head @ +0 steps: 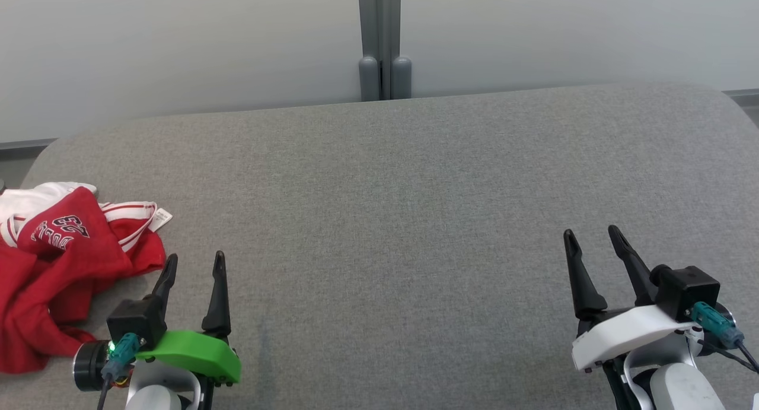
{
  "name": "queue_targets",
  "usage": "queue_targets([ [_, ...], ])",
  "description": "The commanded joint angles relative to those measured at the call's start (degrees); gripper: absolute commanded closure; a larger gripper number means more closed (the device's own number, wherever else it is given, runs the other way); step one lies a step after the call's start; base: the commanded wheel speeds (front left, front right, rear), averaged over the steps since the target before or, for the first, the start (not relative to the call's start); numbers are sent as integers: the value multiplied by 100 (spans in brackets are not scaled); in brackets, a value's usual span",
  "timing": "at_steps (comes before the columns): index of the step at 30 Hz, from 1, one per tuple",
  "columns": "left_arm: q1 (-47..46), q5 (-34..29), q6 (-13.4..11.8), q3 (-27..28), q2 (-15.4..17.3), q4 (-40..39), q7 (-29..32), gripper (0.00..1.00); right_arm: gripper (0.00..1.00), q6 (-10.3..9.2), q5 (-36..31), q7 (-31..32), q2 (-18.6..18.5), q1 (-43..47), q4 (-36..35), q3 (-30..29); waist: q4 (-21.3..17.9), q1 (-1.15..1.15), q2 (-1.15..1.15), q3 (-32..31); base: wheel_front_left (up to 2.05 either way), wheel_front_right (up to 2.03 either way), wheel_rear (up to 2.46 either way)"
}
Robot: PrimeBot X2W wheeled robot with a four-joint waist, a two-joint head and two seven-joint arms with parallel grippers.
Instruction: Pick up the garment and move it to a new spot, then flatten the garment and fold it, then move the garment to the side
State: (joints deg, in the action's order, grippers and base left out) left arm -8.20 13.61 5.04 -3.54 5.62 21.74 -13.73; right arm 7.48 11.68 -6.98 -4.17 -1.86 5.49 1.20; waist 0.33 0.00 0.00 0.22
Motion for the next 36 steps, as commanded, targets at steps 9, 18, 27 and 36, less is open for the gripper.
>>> queue_targets([
  [9, -147, -353, 44, -4, 17, 164, -135, 0, 0, 2, -506, 49, 106, 61, -73, -126, 4, 0, 0, 17, 0, 0, 0],
  [18, -174, -288, 43, 39, -37, 237, -151, 0, 0, 3, -487, 40, 130, 79, -95, -136, 52, 0, 0, 11, 0, 0, 0],
  [27, -286, -186, -5, 122, -61, 208, -150, 0, 0, 3, -347, -2, 133, 49, -199, -45, 508, 0, 0, 45, 0, 0, 0],
  [36, -425, -156, -4, 267, -21, 122, -142, 0, 0, 3, -319, 62, 135, -64, -419, 143, 1455, 0, 0, 138, 0, 0, 0],
])
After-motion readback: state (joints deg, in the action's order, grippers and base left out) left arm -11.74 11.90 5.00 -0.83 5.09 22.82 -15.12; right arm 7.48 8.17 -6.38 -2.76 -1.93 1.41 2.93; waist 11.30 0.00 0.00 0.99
